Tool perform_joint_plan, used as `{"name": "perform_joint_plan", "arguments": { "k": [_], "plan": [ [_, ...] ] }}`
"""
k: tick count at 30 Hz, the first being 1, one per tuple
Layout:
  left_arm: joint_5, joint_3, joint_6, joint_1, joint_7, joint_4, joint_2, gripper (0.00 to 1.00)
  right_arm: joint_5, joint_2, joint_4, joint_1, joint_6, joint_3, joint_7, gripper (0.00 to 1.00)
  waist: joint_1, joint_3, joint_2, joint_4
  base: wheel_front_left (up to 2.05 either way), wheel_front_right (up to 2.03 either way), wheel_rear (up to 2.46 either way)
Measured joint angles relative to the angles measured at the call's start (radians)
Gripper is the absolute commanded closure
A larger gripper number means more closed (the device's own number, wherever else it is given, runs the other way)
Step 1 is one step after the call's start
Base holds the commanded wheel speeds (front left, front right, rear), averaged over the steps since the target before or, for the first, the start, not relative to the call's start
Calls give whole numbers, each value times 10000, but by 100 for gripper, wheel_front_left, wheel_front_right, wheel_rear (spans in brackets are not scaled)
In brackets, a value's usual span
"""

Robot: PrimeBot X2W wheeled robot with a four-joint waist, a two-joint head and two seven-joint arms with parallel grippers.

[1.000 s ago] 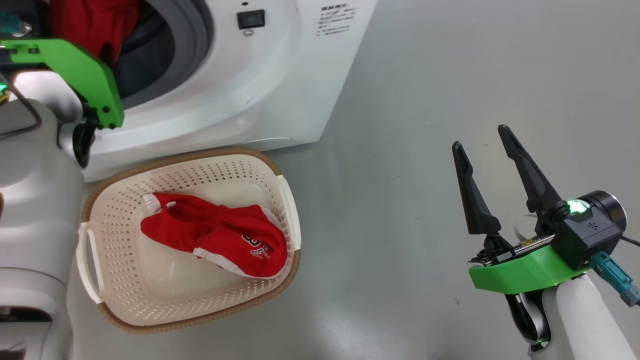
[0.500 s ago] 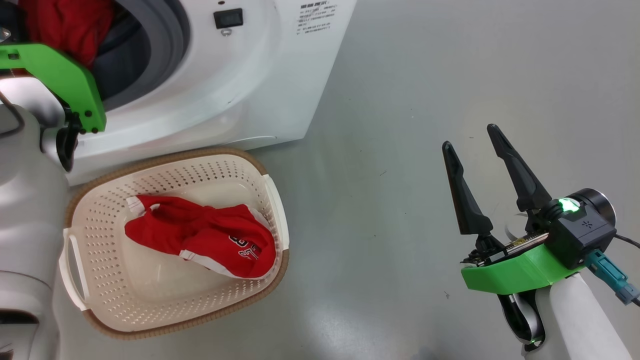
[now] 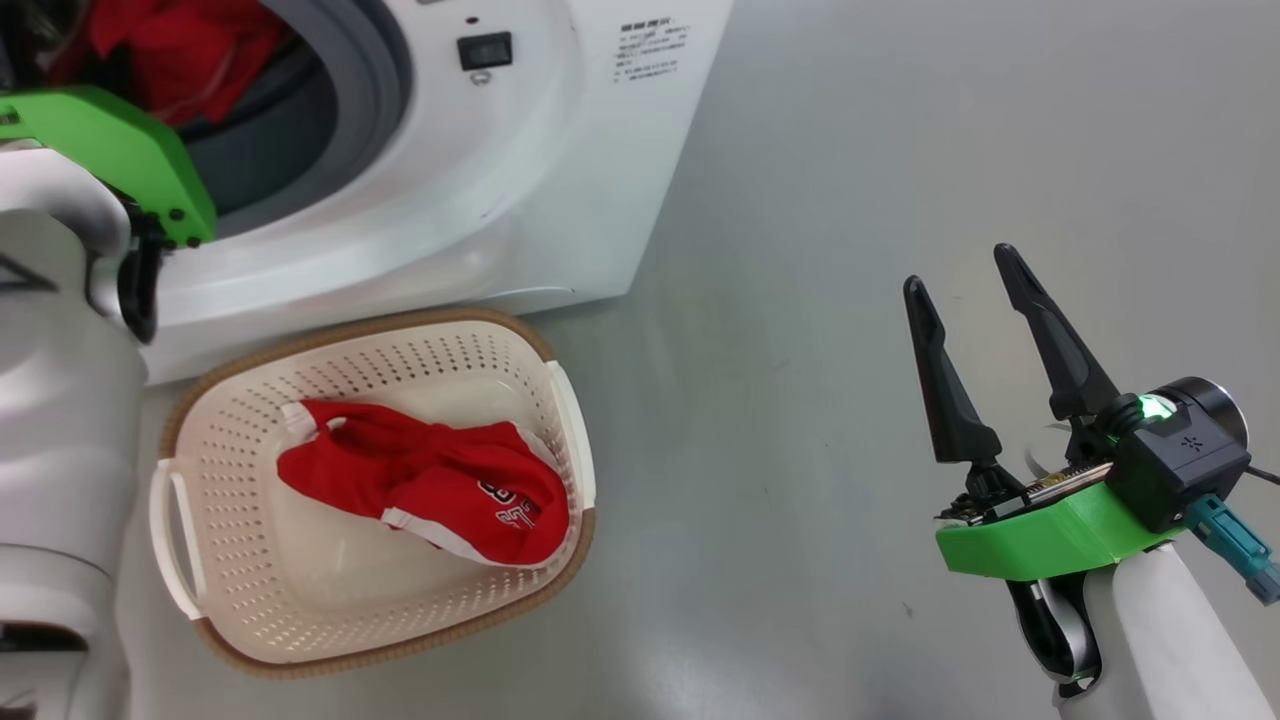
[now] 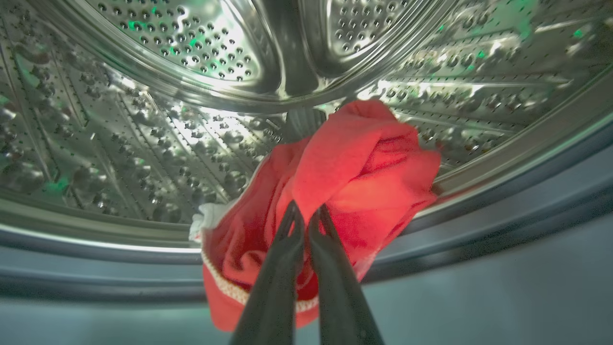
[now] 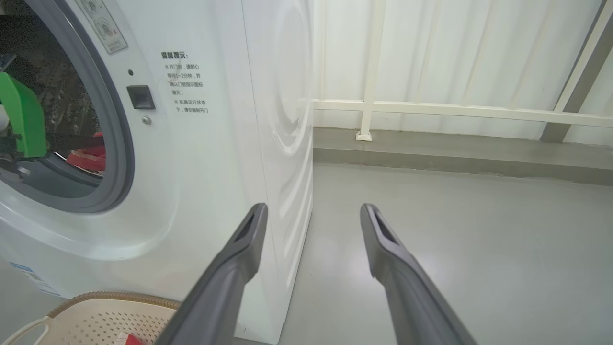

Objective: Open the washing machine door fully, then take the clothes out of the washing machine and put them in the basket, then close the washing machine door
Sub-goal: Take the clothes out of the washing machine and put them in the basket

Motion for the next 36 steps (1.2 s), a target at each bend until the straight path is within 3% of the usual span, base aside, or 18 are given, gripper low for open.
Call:
{"name": "perform_joint_plan", "arguments": {
  "k": [5,11,19,36],
  "plan": [
    [-341,98,-330,499,-1233,-284,-251,100,0,2,33,21,0,-67,0,0,0,-336,0,162,0,0,0],
    [-424,182,-336,1599,-1634,-1066,-295,100,0,0,73,244,0,-176,0,0,0,-931,0,327,0,0,0],
    [-345,826,-334,3675,-1645,-4615,-456,100,0,0,82,696,0,-372,0,0,0,-1705,0,658,0,0,0],
    [-75,1743,-522,7842,-1647,-9764,-1440,100,0,4,138,1650,0,-508,0,0,0,-3100,0,1297,0,0,0]
  ]
}}
